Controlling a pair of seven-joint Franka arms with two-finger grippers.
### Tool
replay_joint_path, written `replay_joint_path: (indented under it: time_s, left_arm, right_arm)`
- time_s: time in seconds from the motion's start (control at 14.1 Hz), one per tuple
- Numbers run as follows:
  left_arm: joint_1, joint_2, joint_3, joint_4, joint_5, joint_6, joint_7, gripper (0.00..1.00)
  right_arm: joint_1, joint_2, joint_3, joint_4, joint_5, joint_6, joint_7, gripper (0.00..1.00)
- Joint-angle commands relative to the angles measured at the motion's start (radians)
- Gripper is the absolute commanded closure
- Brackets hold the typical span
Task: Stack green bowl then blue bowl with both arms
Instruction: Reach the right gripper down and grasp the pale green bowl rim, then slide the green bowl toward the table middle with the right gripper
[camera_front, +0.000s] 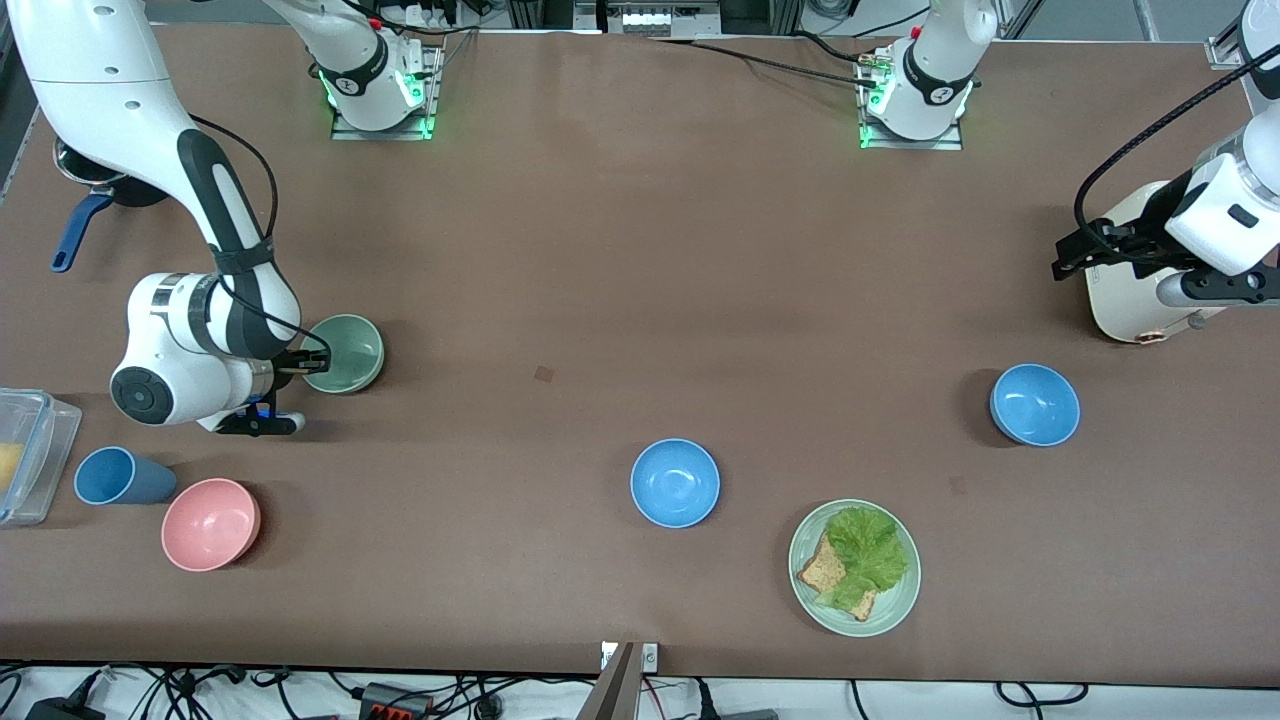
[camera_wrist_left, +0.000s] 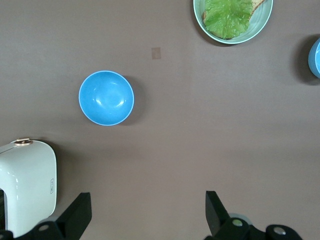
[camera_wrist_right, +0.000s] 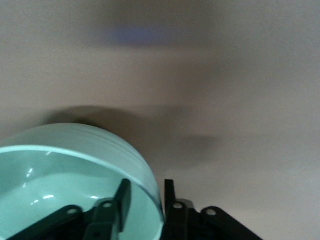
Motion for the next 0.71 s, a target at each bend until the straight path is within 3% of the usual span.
replay_joint_path:
  time_s: [0.0, 0.21, 0.5, 0.64]
  left_arm:
    - [0.003, 0.011, 0.002, 0.026, -0.006, -0.02, -0.001, 0.0]
    - [0.002, 0.011, 0.002, 0.026, -0.006, -0.02, 0.0, 0.0]
    - [0.005, 0.014, 0.007, 0.026, -0.006, -0.021, 0.0, 0.0]
    - [0.003, 0.014, 0.007, 0.026, -0.006, -0.021, -0.001, 0.0]
  right_arm:
    - [0.001, -0.001, 0.012, 0.016, 0.032, -0.015, -0.014, 1.0]
    - [0.004, -0.011, 0.064, 0.042, 0.027, -0.017, -0.017, 1.0]
    - [0.013, -0.009, 0.223, 0.122, 0.03, -0.017, 0.003, 1.0]
    - [0.096, 0.0, 0.248, 0.171, 0.024, -0.019, 0.061, 1.0]
